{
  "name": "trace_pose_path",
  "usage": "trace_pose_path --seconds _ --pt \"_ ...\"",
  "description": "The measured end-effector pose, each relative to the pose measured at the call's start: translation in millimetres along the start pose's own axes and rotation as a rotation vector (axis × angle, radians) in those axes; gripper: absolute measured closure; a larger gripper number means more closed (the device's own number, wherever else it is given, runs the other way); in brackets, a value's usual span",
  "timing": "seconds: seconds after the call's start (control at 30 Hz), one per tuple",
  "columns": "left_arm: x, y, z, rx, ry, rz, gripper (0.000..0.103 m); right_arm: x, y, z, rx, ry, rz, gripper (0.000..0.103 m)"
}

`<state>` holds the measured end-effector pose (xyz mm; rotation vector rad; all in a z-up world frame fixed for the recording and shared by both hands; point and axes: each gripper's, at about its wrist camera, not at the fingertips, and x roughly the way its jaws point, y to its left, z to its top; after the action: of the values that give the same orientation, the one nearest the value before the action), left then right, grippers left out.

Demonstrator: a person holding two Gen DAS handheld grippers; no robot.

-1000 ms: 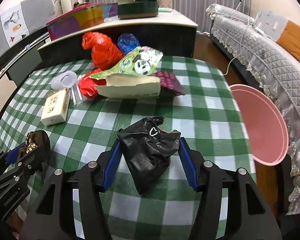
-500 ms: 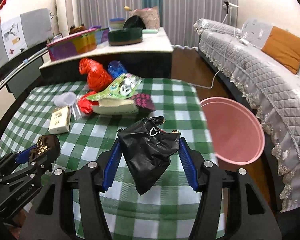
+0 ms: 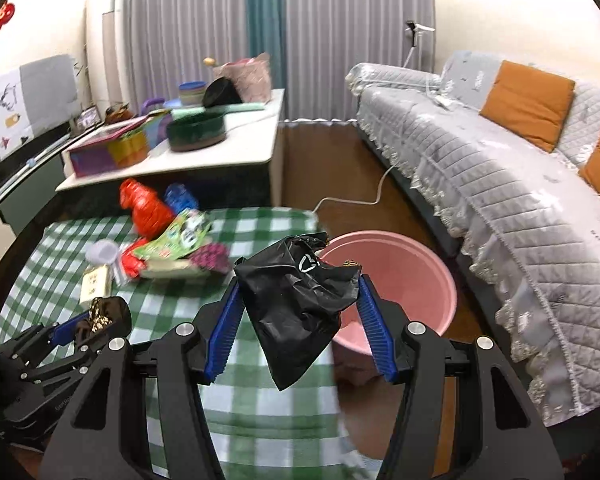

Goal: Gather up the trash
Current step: 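Lift and carry both held items over the pink bin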

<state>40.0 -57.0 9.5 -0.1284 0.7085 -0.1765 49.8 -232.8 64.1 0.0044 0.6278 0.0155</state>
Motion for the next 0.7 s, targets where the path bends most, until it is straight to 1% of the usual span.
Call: trace_pose_path --seconds 0.2,0.4,0.47,0.53,0.63,0.7 --pt "14 -31 29 0.030 -0.015 -0.059 0.057 -5 -36 33 0.016 -0.030 -0.035 0.046" --pt "35 -64 53 0.075 -0.028 -0.108 0.057 11 -75 68 0.012 -0.048 -0.059 0.046" --pt "42 -75 59 0.090 -0.030 -0.120 0.057 21 -91 74 0.042 -0.053 -0.063 0.046" --pt "54 -86 64 0.109 -0.026 -0.131 0.057 36 -105 71 0.070 -0.052 -0.080 0.046" --pt "74 -100 69 0.126 -0.014 -0.137 0.057 57 -123 70 0.127 -0.021 -0.084 0.046" --pt "89 -108 73 0.130 -0.008 -0.141 0.057 65 -128 74 0.125 -0.019 -0.091 0.046"
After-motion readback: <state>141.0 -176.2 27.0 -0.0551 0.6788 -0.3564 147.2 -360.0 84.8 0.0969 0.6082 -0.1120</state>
